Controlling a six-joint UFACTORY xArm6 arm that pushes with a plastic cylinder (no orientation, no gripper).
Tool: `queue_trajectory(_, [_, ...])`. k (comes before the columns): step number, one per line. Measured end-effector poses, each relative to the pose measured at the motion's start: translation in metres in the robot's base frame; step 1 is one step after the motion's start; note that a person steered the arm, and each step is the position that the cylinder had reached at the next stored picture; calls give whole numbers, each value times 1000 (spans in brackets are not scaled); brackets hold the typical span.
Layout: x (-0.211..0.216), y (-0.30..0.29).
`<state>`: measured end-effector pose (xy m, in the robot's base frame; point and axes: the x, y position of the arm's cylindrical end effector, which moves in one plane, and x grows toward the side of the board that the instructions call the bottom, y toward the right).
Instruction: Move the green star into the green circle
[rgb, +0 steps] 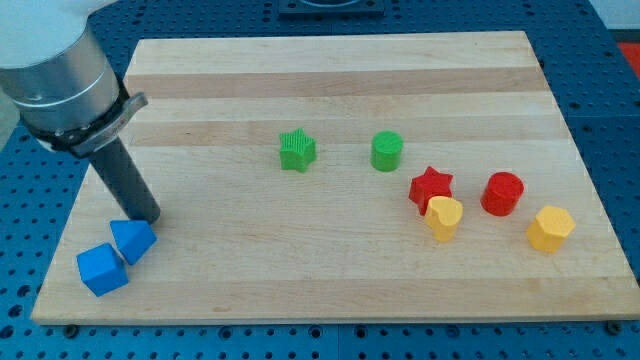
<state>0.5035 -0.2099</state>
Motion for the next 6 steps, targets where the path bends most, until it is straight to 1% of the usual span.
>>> queue_trajectory(1, [-40,27])
queue_trajectory(2, [-51,69])
queue_trajectory(3, [-86,105])
queue_trajectory(5, [-86,221])
queue_trajectory(6, [-77,204])
